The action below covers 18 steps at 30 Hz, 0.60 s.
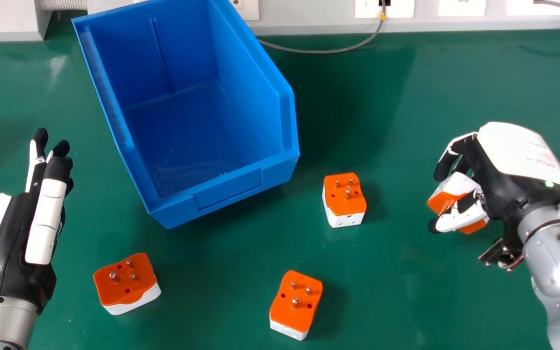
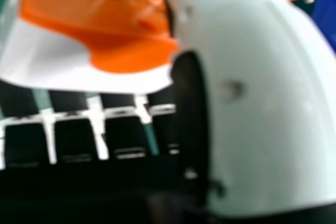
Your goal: Pick all objects and put in blue box
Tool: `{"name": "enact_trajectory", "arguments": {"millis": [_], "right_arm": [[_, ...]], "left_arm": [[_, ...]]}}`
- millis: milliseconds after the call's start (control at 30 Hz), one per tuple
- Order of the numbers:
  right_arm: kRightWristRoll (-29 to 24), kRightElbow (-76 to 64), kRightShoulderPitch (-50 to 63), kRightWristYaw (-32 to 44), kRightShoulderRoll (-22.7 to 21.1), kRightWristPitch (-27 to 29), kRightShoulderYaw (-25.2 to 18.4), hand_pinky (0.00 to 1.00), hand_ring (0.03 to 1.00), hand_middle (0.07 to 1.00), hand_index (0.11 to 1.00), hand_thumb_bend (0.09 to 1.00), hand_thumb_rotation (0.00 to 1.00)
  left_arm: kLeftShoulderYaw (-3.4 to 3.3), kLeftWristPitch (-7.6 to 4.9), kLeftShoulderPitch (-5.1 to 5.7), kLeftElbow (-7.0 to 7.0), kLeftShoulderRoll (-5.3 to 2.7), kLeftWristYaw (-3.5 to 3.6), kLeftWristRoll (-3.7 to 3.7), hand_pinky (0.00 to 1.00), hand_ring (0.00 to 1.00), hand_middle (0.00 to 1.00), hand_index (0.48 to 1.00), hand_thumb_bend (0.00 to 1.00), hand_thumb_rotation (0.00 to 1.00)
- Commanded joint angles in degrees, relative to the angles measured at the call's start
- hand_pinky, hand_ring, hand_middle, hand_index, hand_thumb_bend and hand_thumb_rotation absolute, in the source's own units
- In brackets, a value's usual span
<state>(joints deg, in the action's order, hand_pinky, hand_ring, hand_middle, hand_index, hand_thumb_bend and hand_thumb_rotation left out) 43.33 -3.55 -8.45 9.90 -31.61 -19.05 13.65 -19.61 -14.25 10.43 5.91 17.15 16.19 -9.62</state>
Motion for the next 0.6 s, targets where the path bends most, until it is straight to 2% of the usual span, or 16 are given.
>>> {"name": "enact_trajectory", "arguments": {"millis": [0,67,133,267,433,567], "right_arm": [[1.61,-3.64,-0.25,0.44,-1.32,0.54,-0.59,0.31,0.407,0.502,0.524,0.491,0.00],[2.45,-5.58,-0.12,1.23,-1.87,1.11,-0.26,0.31,0.407,0.505,0.523,0.491,0.00],[3.27,-7.55,0.02,2.02,-2.56,2.11,0.08,0.31,0.407,0.505,0.523,0.491,0.00],[4.30,-9.51,0.31,2.70,-3.31,4.33,0.17,0.31,0.411,0.507,0.517,0.491,0.00],[5.63,-13.39,0.92,2.91,-4.89,9.62,0.07,0.32,0.419,0.511,0.517,0.492,0.00],[5.60,-16.10,1.59,2.88,-5.50,13.11,-0.69,0.33,0.429,0.512,0.510,0.493,0.00]], "left_arm": [[-0.49,-0.39,-0.28,-1.03,0.93,-0.03,-0.46,1.00,1.00,1.00,1.000,0.82,1.00],[-0.47,-0.50,-0.45,-0.76,0.85,0.06,-0.62,1.00,1.00,1.00,1.000,0.82,1.00],[-0.38,-0.10,-0.42,-1.17,0.68,-0.10,-0.62,1.00,1.00,1.00,1.000,0.82,1.00],[-0.44,-0.81,-1.25,0.67,0.93,0.04,-0.45,1.00,1.00,1.00,1.000,0.82,1.00],[-0.03,-0.16,-0.89,-1.04,0.79,-0.58,0.31,1.00,1.00,1.00,1.000,0.82,1.00],[0.20,0.02,-1.33,-0.83,0.74,-0.95,0.75,1.00,1.00,1.00,1.000,0.82,1.00]]}}
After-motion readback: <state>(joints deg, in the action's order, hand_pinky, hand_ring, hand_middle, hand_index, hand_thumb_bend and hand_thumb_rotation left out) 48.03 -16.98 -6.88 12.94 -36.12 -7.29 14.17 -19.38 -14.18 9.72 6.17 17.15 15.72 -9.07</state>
